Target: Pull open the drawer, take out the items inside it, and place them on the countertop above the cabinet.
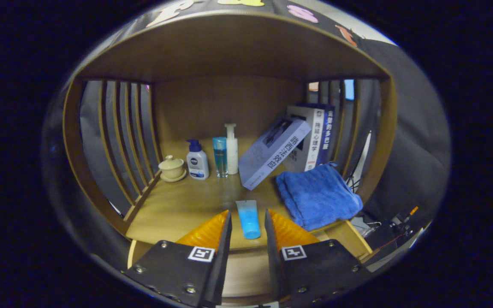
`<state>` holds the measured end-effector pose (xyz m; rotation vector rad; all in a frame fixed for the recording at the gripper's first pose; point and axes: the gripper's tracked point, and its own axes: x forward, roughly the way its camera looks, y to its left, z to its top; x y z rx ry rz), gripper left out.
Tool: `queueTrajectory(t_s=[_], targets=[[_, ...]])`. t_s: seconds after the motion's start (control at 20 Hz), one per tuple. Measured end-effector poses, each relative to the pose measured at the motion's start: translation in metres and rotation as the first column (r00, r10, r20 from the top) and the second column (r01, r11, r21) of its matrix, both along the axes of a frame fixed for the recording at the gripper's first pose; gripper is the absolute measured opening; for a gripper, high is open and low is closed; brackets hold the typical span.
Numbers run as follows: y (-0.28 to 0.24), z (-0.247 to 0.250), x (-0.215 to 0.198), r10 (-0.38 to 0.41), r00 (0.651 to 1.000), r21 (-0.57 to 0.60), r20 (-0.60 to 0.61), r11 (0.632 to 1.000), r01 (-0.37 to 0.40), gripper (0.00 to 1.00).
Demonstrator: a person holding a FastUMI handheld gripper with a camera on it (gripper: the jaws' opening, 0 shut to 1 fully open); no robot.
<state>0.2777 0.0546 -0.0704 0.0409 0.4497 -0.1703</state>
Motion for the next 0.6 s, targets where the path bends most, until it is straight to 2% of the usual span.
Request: queueTrajectory(t_s=[0.35,0.6], targets=[[-0.001,0.003,-0.081,-0.030,0.992,0.011,0.122,1.000,0.029,0.43],[0.002,-0.018,-0.134,-0.029,0.986,0.025,0.162,0.999,0.026,0.42]])
